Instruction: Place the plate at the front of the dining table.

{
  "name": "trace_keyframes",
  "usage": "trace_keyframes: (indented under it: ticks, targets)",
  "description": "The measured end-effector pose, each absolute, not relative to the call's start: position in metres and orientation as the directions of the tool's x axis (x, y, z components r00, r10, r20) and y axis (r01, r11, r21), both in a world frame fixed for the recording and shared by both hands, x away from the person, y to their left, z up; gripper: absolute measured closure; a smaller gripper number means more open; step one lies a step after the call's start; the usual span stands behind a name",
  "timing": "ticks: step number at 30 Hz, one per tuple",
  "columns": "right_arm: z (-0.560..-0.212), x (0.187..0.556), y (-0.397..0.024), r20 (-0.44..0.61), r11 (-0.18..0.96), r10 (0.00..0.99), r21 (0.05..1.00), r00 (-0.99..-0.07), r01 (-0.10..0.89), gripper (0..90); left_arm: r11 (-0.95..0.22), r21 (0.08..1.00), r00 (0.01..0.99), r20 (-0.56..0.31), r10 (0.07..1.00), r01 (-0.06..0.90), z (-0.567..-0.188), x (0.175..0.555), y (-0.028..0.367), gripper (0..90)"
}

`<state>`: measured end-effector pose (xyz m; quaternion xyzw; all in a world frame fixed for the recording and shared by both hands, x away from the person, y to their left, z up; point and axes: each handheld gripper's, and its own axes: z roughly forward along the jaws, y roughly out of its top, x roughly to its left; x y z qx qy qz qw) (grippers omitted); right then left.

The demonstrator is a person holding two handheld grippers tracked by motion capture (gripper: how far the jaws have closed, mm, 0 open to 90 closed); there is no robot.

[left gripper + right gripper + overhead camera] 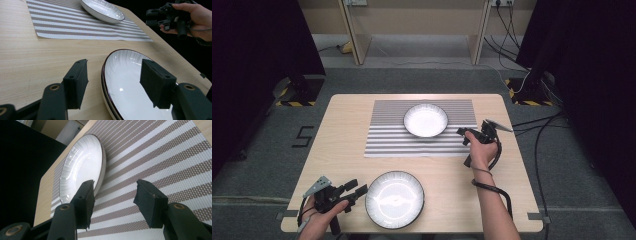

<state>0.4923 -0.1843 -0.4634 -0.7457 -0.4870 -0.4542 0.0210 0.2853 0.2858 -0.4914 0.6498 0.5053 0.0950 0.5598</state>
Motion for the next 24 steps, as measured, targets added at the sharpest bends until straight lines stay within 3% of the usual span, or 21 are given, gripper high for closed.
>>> trace_keyframes:
  ticks: [24]
  targets:
    - [-0.464,0.462,-0.195,0.695,-0.507,0.713,0.426,0.087,0.750,49.2,0.127,0.825,0.481,-0.438,0.760,0.551,-0.491,0.284,0.282,38.6]
